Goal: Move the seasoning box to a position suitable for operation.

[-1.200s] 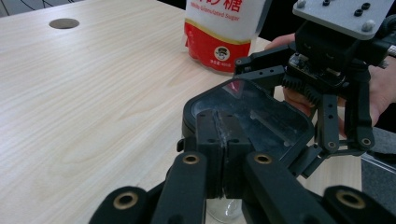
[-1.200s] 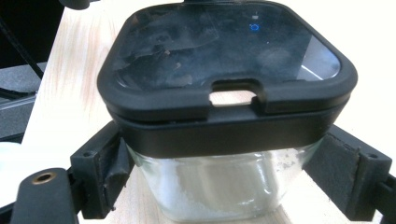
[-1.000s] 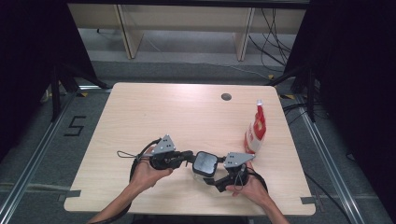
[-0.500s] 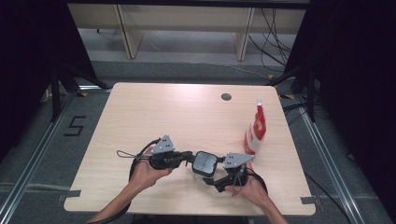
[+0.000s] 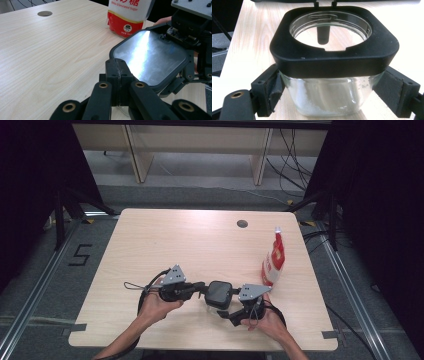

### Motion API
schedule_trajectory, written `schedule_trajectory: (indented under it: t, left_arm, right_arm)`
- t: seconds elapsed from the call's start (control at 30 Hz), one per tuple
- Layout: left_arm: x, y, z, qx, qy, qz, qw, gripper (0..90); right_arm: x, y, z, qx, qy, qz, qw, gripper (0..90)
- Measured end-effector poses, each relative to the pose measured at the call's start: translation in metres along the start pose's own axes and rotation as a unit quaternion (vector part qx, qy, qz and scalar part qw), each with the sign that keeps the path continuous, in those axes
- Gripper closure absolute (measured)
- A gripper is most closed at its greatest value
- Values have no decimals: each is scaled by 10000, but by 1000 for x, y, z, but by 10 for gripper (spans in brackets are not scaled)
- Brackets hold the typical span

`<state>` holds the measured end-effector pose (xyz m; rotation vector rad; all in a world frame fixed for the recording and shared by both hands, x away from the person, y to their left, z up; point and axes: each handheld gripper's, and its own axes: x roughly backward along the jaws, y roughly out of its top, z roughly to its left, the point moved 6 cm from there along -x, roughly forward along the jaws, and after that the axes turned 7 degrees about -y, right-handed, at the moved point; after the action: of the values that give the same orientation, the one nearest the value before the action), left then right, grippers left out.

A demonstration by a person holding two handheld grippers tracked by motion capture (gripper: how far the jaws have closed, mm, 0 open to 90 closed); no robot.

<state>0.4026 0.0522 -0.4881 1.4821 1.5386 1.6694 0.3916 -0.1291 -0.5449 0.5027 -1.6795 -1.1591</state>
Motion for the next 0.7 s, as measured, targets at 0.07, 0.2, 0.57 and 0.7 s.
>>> schedule_trajectory:
  t: [0.07,0.2,0.57,0.7]
  left_arm:
    - [-1,-1,0,-18,0,4,10000,894]
    - [-1,-2,0,39,-28,-16,10000,894]
    - [-2,-12,3,-41,-4,160,9999,892]
    - [-1,-10,0,-55,-24,136,9999,892]
  right_arm:
    - [-1,0,1,-91,-53,-2,9999,165]
    - [-1,-1,1,-90,-44,12,9999,164]
    - [27,19,3,-110,-404,-331,9986,185]
    - [49,29,5,-114,-535,-536,9971,389]
